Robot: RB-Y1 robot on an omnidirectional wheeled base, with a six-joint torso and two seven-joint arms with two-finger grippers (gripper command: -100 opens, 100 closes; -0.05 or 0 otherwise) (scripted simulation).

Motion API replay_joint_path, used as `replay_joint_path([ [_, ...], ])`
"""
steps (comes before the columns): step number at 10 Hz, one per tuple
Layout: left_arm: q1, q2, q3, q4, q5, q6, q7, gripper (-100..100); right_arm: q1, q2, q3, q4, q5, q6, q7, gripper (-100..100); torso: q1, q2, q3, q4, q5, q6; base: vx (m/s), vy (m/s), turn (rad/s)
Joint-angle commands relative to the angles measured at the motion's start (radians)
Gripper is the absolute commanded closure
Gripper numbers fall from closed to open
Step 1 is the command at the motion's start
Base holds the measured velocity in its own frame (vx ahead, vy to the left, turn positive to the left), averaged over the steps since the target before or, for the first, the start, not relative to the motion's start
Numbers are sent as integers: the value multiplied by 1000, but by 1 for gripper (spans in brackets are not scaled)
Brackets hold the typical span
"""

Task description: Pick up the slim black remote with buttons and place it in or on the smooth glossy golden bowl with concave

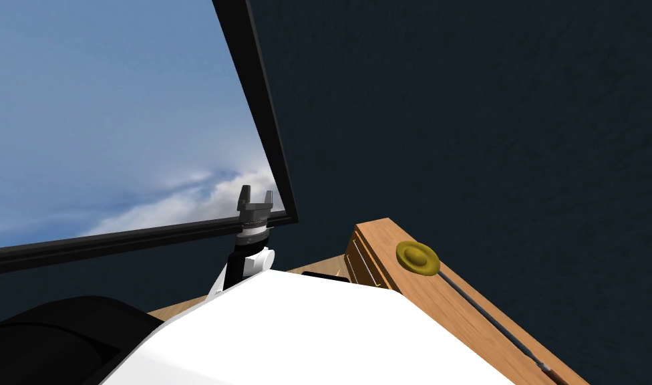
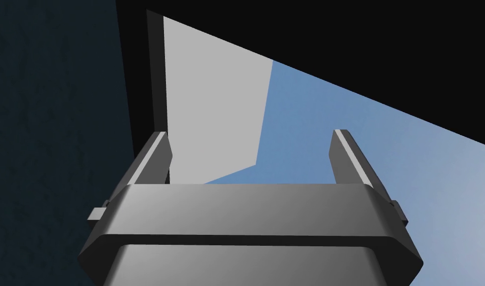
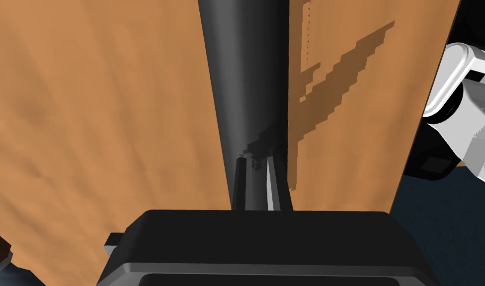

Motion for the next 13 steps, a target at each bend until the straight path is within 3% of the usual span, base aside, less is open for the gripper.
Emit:
replay_joint_path([
  [1,0,0,0,0,0,0,0,0,0,0,0,0,0,0,0,100,0,0,0,0,0,0,0,0,0],
  [3,0,0,0,0,0,0,0,0,0,-1,0,0,0,1,1,100,-2,0,0,0,-1,1,0,0,0],
  [4,0,0,0,0,0,0,0,0,0,-1,0,0,0,1,1,0,-2,0,0,0,-1,1,0,0,0],
  [5,0,0,0,0,0,0,0,0,-4,-30,-1,-4,-3,-17,-8,100,-2,0,0,0,-1,1,4,16,-87],
  [6,0,0,0,0,0,0,0,0,-1,-52,-4,-13,-7,-29,-12,100,-1,0,0,0,0,1,-4,31,-88],
  [7,0,0,0,0,0,0,0,0,12,-48,-7,-25,-11,-13,-7,100,0,0,0,0,0,1,-4,13,-13],
  [8,0,0,0,0,0,0,0,0,12,-51,-8,-26,-11,-15,-9,0,0,0,0,0,-1,1,0,0,0],
  [9,0,0,0,0,0,0,0,0,6,-76,-38,-8,-19,-35,-36,100,-1,0,0,0,-1,1,-46,91,146],
  [13,0,0,0,0,0,0,0,0,23,-132,-117,39,-51,-97,-108,100,10,0,0,0,2,-1,-46,149,208],
])
